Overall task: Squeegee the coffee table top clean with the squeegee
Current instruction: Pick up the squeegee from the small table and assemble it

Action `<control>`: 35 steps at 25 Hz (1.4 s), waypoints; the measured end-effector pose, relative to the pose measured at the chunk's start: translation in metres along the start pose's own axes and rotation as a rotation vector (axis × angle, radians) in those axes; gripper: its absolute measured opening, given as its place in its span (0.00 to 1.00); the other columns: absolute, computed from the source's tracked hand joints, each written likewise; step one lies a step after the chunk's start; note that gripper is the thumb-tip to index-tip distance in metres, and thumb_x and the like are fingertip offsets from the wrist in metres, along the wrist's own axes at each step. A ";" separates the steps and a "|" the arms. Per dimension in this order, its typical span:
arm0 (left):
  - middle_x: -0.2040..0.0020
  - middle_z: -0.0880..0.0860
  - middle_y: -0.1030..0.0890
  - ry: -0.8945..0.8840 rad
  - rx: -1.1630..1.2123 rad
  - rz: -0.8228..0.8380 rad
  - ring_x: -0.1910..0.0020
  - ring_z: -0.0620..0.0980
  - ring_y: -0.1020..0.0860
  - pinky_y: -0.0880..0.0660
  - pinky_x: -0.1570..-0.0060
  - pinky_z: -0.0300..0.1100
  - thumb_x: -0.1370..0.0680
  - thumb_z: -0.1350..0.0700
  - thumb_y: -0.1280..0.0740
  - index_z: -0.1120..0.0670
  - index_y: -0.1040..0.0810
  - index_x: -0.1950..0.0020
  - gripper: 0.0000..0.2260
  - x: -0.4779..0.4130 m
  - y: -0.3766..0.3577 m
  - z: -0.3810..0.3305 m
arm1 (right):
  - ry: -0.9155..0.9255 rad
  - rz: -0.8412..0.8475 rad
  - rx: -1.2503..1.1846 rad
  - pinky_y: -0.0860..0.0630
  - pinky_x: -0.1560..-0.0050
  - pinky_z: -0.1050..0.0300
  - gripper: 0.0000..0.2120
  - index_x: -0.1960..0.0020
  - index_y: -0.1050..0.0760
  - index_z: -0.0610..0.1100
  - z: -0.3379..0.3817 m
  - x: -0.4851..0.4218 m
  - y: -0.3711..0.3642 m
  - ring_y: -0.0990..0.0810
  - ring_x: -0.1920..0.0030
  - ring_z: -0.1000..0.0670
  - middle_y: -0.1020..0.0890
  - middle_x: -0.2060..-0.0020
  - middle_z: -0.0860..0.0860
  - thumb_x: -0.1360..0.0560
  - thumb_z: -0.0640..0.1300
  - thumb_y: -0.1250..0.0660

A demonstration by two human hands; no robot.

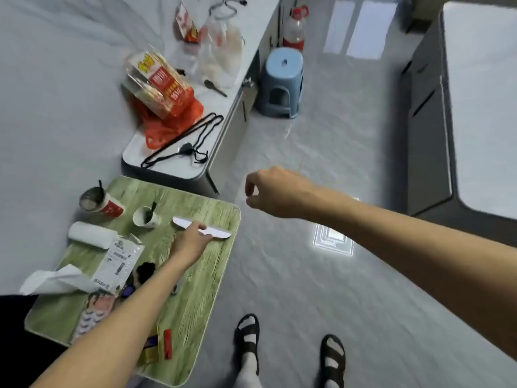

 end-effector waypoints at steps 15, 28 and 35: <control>0.48 0.61 0.17 0.222 -0.405 0.134 0.53 0.58 0.19 0.27 0.57 0.44 0.20 0.56 0.36 0.61 0.20 0.47 0.10 -0.157 -0.058 0.108 | -0.142 0.150 -0.177 0.23 0.53 0.51 0.10 0.43 0.23 0.47 -0.044 -0.152 -0.146 0.21 0.52 0.44 0.19 0.50 0.47 0.24 0.46 0.36; 0.55 0.64 0.16 -0.356 0.433 0.543 0.76 0.45 0.29 0.30 0.75 0.35 0.26 0.67 0.35 0.59 0.28 0.61 0.06 -0.003 0.074 -0.331 | -0.362 -0.037 -0.439 0.24 0.63 0.56 0.08 0.49 0.23 0.49 -0.144 0.008 0.104 0.18 0.63 0.47 0.18 0.63 0.51 0.23 0.52 0.36; 0.64 0.61 0.24 -0.452 0.495 0.604 0.72 0.47 0.24 0.22 0.69 0.34 0.24 0.64 0.31 0.60 0.24 0.60 0.06 0.059 0.047 -0.573 | -0.322 -0.112 -0.881 0.20 0.58 0.52 0.11 0.47 0.23 0.40 -0.261 0.083 0.258 0.16 0.60 0.44 0.17 0.60 0.45 0.24 0.47 0.32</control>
Point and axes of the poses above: each hand's wrist, its own x-axis away from the middle knuckle, its own y-axis out of the back of the hand, z = x × y, the point moved 3 cm from there along -x, towards the middle knuckle
